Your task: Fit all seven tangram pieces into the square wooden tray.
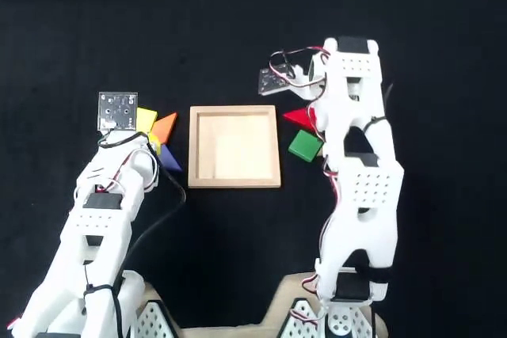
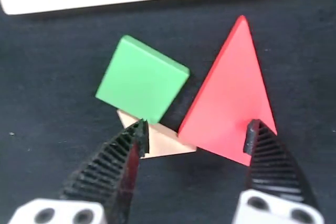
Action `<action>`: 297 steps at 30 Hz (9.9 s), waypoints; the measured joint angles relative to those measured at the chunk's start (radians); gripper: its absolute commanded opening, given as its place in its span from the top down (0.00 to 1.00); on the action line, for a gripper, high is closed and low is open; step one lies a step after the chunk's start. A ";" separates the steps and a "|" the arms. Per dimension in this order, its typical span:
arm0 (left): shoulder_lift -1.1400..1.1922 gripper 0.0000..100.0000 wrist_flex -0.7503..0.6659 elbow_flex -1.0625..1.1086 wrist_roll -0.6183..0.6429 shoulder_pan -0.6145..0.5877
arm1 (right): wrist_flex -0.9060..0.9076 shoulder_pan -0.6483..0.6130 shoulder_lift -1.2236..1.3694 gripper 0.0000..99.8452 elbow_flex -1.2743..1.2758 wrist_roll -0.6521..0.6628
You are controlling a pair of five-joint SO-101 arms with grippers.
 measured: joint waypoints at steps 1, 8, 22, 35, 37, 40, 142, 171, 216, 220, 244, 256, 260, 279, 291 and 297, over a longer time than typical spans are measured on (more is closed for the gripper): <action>0.000 0.91 0.000 0.000 0.000 0.000 | 0.003 0.000 0.008 0.70 -0.012 0.000; 0.000 0.91 0.000 0.000 0.000 0.000 | 0.025 0.000 0.057 0.70 -0.078 0.000; 0.000 0.91 0.000 0.000 0.000 0.000 | 0.020 -0.005 0.104 0.70 -0.130 0.000; 0.000 0.91 0.000 0.000 0.000 0.000 | 0.017 -0.005 0.140 0.87 -0.133 -0.002; 0.000 0.91 0.000 0.000 0.000 0.000 | -0.002 -0.005 0.140 0.95 -0.135 -0.002; 0.000 0.91 0.000 0.000 0.000 0.000 | -0.035 -0.002 0.140 0.99 -0.135 -0.002; -0.626 0.91 -0.029 0.356 -0.031 -0.069 | -0.103 -0.413 -0.796 0.99 0.733 -0.549; -0.626 0.97 -0.032 0.356 0.025 -0.112 | -0.255 -0.526 -0.331 0.99 0.559 -0.512; -0.626 0.96 -0.032 0.356 0.025 -0.112 | -0.210 -0.468 -0.230 0.97 0.178 -0.511; -0.626 0.96 -0.032 0.356 0.025 -0.112 | -0.245 -0.453 -0.127 0.99 0.178 -0.511; -0.626 0.96 -0.032 0.356 0.025 -0.112 | -0.087 -0.443 -0.061 0.99 0.041 -0.511; -0.626 0.96 -0.032 0.356 0.025 -0.112 | 0.075 -0.411 -0.094 0.99 -0.281 -0.649; -0.626 0.96 -0.032 0.356 0.025 -0.086 | 0.075 -0.400 -0.281 0.99 -0.273 -0.789; -0.624 0.83 0.396 0.101 0.014 -0.043 | -0.270 -0.232 -1.174 0.99 0.845 -1.189; -0.382 0.83 0.809 -0.405 0.028 -0.075 | -0.879 -0.157 -1.344 0.99 1.568 -1.264; 0.002 0.83 0.867 -0.643 0.193 -0.075 | -1.042 -0.155 -1.278 0.99 1.665 -1.274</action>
